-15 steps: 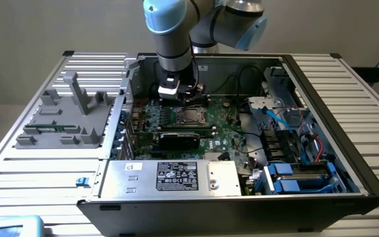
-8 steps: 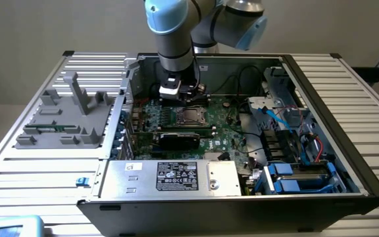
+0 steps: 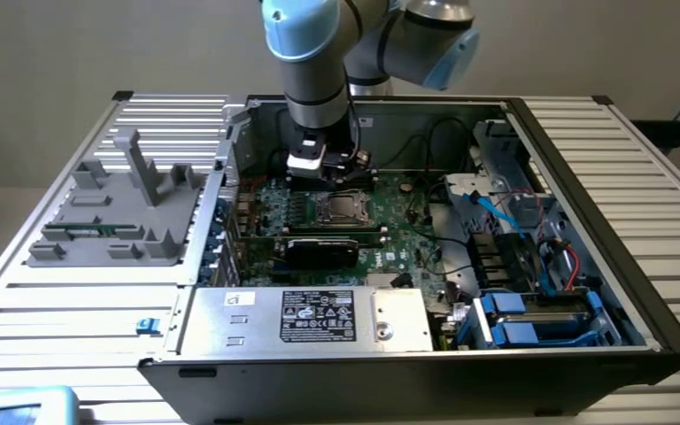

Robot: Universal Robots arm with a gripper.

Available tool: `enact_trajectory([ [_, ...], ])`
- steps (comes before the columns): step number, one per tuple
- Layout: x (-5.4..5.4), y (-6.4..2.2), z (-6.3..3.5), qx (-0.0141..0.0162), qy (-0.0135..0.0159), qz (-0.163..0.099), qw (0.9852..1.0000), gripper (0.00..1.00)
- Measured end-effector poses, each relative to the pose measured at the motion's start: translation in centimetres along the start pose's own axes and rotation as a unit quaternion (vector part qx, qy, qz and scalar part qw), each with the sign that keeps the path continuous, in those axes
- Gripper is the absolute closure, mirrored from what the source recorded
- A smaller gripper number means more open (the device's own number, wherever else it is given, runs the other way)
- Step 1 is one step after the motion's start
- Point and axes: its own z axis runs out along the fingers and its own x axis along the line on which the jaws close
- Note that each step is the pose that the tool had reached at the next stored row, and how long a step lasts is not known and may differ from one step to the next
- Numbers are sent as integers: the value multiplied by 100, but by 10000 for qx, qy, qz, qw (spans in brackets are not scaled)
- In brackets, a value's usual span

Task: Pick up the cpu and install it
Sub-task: 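Install the first cpu locking lever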

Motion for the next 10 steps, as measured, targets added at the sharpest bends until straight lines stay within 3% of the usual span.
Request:
enact_trajectory([
  [5,-3,-2,-16,-35,-91,39,9999,89],
  [10,-34,-10,-92,-39,-101,42,9999,89],
])
